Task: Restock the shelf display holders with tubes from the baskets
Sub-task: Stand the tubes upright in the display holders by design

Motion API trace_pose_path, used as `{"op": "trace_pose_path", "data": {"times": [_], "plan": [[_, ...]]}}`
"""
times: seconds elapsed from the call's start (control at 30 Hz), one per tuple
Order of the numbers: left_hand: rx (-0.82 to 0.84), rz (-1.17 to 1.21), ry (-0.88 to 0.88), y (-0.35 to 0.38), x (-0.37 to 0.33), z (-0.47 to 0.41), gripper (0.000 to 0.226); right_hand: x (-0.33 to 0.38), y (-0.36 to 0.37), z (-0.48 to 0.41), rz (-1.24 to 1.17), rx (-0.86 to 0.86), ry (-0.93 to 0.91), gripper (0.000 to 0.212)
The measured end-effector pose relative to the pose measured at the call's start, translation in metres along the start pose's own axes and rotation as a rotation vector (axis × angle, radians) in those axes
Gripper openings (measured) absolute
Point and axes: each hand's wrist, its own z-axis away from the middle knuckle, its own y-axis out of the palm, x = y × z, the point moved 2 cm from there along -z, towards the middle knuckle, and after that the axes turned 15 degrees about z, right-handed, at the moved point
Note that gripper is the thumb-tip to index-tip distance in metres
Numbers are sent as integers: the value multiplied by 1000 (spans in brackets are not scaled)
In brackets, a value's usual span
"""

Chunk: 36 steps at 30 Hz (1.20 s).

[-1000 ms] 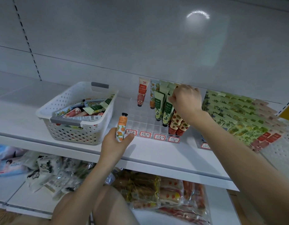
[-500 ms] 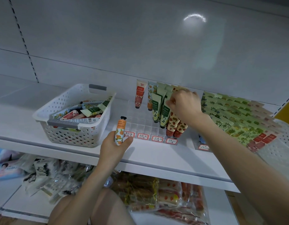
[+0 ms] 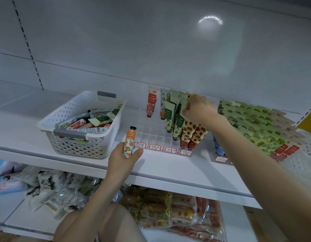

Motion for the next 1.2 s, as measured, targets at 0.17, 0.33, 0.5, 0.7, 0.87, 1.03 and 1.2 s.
{"op": "trace_pose_path", "data": {"times": [0.17,0.33,0.5,0.7,0.87,1.03,1.2], "plan": [[3,2,-9,1,1,-1,28,5,-2,-7,21,22,4,5],[16,-2,-7,5,0,-3,24,3,-1,-7,47,17,-3,4],[20,-8,-10,6,3,-3,24,4,0,-6,-20,23,-39,16],[3,-9,-14,4,2,-4,30,1,0,-8,-29,35,-16,12],[-3,-12,-2,2,1,-4,27,-3,1,-10,-54,42,-52,12],[9,-20,13,3,-1,-3,25,-10,4,-9,-157,59,-23,25],[4,-15,18,1,-1,-2,22,-14,0,-3,-317,6,-53,14]]}}
